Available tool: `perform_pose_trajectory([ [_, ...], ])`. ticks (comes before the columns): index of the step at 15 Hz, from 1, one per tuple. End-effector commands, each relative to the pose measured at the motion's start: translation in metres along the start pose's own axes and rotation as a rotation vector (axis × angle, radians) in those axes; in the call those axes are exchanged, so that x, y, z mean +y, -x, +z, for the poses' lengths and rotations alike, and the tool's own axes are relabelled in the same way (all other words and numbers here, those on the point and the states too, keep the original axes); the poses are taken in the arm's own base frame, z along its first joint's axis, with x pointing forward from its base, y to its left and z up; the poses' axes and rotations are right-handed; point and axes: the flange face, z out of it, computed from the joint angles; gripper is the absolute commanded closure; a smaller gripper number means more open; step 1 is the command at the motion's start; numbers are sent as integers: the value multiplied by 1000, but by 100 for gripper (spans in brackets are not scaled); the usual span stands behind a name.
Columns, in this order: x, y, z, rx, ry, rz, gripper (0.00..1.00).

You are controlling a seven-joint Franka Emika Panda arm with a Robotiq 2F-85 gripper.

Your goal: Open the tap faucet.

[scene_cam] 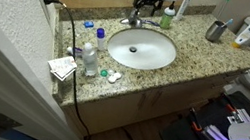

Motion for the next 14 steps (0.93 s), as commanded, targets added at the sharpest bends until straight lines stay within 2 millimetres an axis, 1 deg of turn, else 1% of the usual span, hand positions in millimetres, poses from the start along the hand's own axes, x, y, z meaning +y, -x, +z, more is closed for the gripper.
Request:
perform_pose_trajectory([
  [1,-2,-4,2,37,30,31,0],
  [3,-2,-4,0,46,39,41,0],
  [4,-3,2,-12,52,17,46,0],
  [5,-2,-1,-2,29,26,35,0],
  [7,-5,-1,-8,40,20,38,0],
  [8,-3,-5,-4,29,33,46,0],
  [10,-5,-13,-2,78,17,42,0],
  [14,-5,-20,-2,111,5,46,0],
])
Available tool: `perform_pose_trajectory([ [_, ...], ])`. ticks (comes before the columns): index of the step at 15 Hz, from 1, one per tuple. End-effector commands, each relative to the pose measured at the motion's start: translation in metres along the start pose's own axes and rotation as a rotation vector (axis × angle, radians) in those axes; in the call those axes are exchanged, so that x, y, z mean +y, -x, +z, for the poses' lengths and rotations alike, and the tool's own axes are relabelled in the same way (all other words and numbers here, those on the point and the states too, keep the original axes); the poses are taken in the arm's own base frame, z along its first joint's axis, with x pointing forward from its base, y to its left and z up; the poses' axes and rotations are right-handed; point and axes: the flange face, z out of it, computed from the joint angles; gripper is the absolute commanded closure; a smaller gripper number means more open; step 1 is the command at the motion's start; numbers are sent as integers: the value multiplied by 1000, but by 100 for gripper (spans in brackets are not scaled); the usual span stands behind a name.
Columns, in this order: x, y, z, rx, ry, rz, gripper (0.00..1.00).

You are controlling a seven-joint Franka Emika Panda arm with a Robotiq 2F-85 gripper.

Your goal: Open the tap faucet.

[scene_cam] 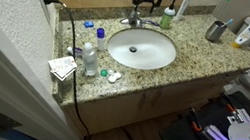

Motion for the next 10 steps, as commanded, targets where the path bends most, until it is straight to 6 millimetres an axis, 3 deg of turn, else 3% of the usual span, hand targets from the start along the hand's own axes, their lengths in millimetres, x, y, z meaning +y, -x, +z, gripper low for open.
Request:
perform_pose_trajectory([
  [1,-1,-7,5,17,1,-6,0],
  [10,2,-6,0,22,11,-1,0],
])
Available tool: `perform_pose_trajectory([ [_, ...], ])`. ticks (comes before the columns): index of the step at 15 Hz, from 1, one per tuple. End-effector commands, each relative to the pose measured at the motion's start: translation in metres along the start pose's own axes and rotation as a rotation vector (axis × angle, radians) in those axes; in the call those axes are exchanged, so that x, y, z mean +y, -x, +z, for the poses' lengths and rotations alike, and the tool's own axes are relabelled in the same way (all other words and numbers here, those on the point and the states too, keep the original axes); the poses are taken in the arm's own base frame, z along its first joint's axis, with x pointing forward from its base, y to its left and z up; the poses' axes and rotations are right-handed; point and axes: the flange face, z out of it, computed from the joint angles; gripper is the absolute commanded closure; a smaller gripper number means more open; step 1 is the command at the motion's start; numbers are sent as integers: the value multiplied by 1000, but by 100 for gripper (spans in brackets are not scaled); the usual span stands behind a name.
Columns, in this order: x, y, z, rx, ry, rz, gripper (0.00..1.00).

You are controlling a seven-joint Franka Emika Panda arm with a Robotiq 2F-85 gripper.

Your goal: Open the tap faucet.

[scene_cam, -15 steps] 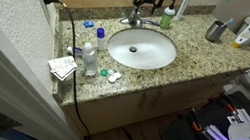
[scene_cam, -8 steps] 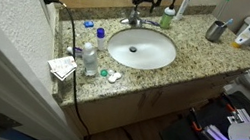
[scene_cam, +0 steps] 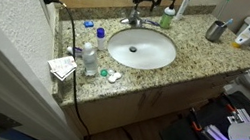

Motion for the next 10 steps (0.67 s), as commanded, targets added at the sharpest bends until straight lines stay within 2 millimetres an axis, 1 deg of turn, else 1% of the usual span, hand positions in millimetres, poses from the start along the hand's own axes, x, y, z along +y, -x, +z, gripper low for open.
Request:
perform_pose_trajectory([
  [1,0,-4,-6,73,-13,2,0],
  [3,-4,-7,-26,173,-55,-13,0],
  [5,-5,-9,-37,198,-71,-20,0],
  [6,-8,-16,-26,166,-71,-13,0],
  [7,-9,-17,-29,173,-75,-12,0],
  [9,-9,-17,-28,171,-74,-12,0],
  [10,-9,-24,-11,153,-69,-4,0],
])
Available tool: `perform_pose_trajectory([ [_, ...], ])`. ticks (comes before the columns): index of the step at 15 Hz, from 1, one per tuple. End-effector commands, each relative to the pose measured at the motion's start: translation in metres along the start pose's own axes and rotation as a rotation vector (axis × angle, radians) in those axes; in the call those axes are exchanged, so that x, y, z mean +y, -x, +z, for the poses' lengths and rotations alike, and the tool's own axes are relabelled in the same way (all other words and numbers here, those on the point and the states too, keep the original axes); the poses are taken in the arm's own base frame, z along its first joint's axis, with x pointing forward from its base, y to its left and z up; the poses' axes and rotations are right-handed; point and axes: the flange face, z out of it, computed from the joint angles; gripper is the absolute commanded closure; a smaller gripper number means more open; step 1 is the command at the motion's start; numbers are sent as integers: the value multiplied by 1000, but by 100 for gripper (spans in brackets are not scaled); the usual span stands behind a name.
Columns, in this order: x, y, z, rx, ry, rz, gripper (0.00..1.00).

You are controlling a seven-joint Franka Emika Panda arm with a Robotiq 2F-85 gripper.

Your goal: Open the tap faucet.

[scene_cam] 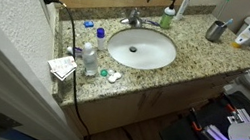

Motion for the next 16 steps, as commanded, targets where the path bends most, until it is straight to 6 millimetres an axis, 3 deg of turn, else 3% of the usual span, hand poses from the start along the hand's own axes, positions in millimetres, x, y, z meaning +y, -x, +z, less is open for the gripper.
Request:
perform_pose_trajectory([
  [1,-2,-7,27,-22,-15,0,0],
  [6,-6,-7,82,-81,-18,32,0],
  [9,-10,1,88,-159,-52,28,0],
  [11,-11,4,79,-194,-42,22,0],
  [12,-12,8,91,-154,-30,35,0],
  [13,-14,7,88,-165,-28,34,0],
  [14,-15,6,86,-166,-29,33,25],
  [15,-14,5,85,-173,-20,33,26],
  [16,-12,6,88,-179,-9,37,34],
])
